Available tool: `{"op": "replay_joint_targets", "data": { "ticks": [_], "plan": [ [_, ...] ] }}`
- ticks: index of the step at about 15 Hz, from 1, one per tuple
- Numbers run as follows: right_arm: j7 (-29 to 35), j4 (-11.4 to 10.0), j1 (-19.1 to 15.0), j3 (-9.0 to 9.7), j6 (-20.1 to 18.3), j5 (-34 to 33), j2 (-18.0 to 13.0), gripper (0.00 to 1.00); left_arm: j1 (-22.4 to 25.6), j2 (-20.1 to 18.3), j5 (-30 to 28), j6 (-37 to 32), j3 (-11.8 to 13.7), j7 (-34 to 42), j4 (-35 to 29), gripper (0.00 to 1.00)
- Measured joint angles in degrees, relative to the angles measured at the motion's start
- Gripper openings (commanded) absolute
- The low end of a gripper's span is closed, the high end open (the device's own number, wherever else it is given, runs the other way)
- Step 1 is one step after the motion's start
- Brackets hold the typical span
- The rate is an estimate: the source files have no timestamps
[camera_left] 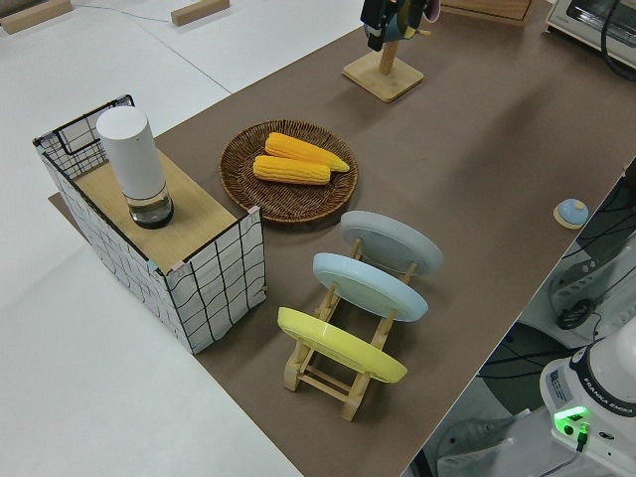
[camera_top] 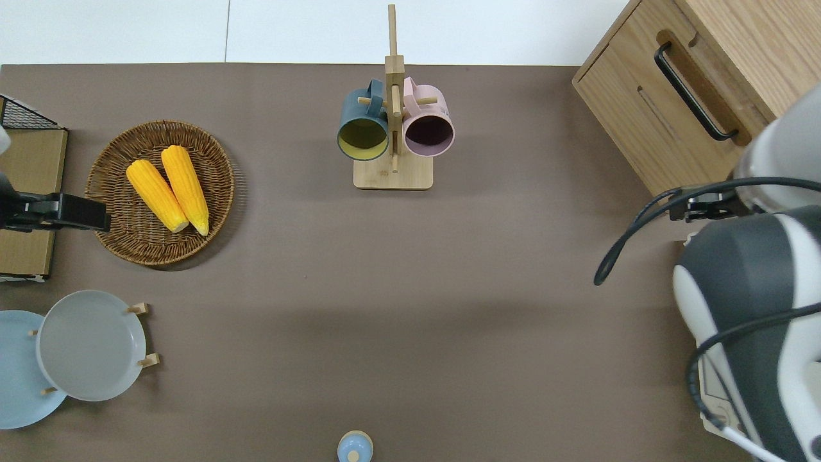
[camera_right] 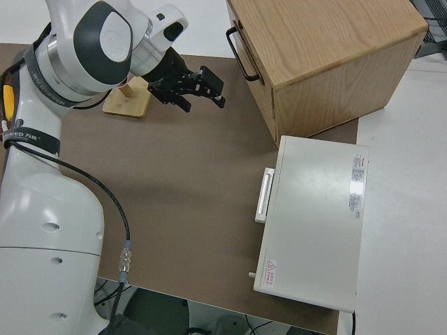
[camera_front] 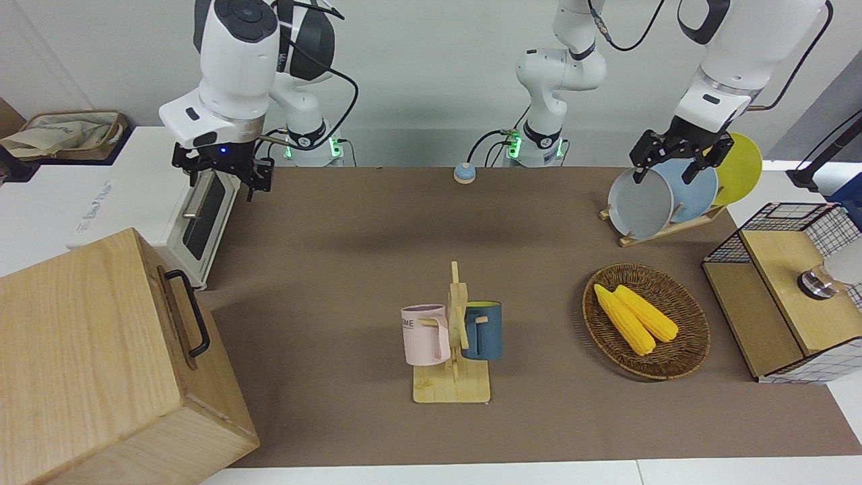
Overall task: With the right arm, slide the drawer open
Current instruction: 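Raise the right arm and reach the right gripper toward the black drawer handle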
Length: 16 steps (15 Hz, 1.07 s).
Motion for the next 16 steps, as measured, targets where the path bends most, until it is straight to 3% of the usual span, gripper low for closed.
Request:
{"op": "replay_joint_targets", "data": {
  "ticks": [8, 16],
  "plan": [
    [2.2, -0.9, 1.3, 2.38, 1.5, -17.3, 5.5, 0.985, 0.0, 0.0, 0.0, 0.0, 0.0, 0.0, 0.0, 1.0],
    [2.2, -3.7, 1.6, 4.74, 9.7, -32.8, 9.2, 0.985, 0.0, 0.0, 0.0, 0.0, 0.0, 0.0, 0.0, 1.0]
  ]
}}
